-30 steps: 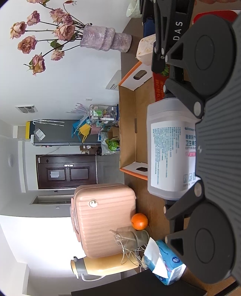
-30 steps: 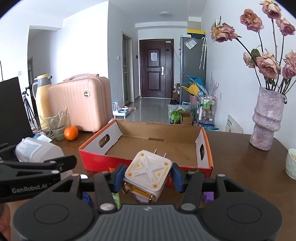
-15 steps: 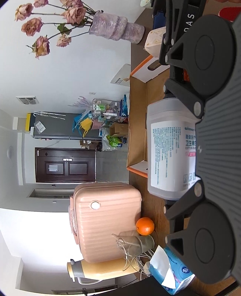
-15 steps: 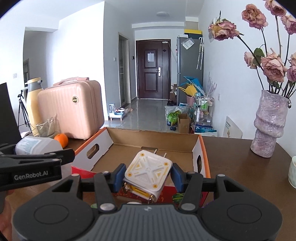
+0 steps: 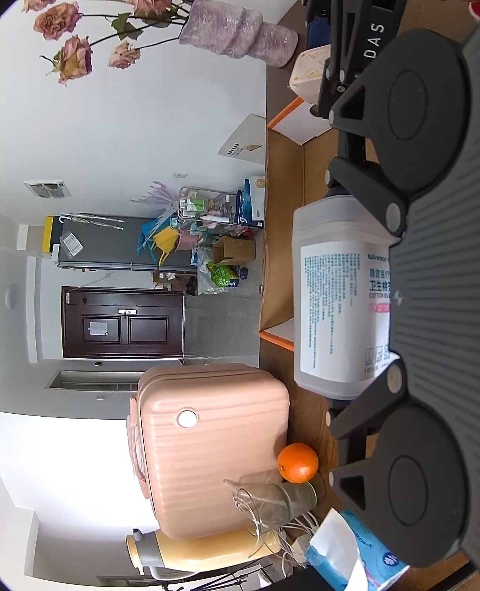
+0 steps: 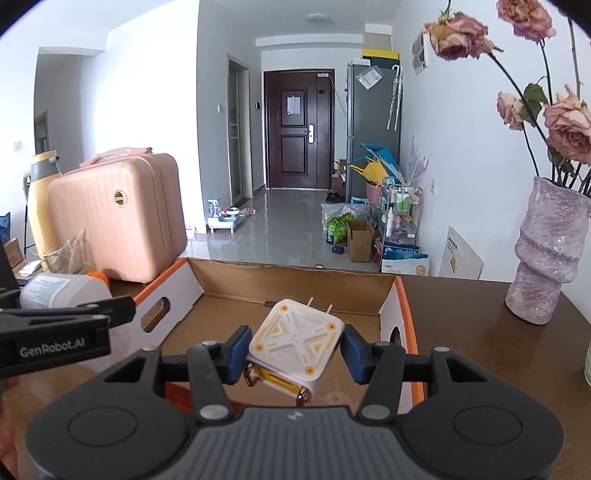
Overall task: Organize rigid objects
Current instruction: 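Carry the bottle and plug adapter with both tools into the red box, then open both tools to release the bottle and adapter inside the box, then move the left tool to the white spray bottle and grasp it, then lift the white spray bottle with the left tool while the right tool approaches the lint brush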
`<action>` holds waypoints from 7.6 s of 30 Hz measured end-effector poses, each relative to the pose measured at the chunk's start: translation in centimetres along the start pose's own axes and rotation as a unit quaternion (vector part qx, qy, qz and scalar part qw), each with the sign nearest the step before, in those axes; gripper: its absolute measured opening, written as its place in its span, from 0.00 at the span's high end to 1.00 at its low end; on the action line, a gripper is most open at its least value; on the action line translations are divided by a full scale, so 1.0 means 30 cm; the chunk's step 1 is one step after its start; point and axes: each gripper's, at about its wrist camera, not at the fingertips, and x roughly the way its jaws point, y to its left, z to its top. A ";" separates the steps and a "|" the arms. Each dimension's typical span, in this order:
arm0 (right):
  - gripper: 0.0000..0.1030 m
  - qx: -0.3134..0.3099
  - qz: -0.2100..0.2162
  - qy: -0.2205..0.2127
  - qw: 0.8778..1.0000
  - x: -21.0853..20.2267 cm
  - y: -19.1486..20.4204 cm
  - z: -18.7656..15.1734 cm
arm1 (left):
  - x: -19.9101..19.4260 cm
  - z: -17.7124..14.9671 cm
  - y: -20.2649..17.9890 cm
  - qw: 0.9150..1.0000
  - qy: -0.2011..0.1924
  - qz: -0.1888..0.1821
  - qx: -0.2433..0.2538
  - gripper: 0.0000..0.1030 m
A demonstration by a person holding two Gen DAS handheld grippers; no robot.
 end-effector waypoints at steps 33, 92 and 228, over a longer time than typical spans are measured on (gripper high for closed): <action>0.06 0.022 -0.031 0.033 0.999 0.222 -0.032 -0.030 | 0.238 -0.006 -0.019 0.998 0.053 0.020 0.009 0.00; 0.03 0.021 -0.038 -0.011 0.999 -0.205 0.000 -0.157 | -0.219 -0.125 0.051 1.000 -0.004 0.009 -0.002 0.00; 0.03 0.018 -0.065 0.014 0.998 -0.544 0.047 -0.615 | -0.598 -0.429 0.088 0.998 0.027 -0.055 0.019 0.72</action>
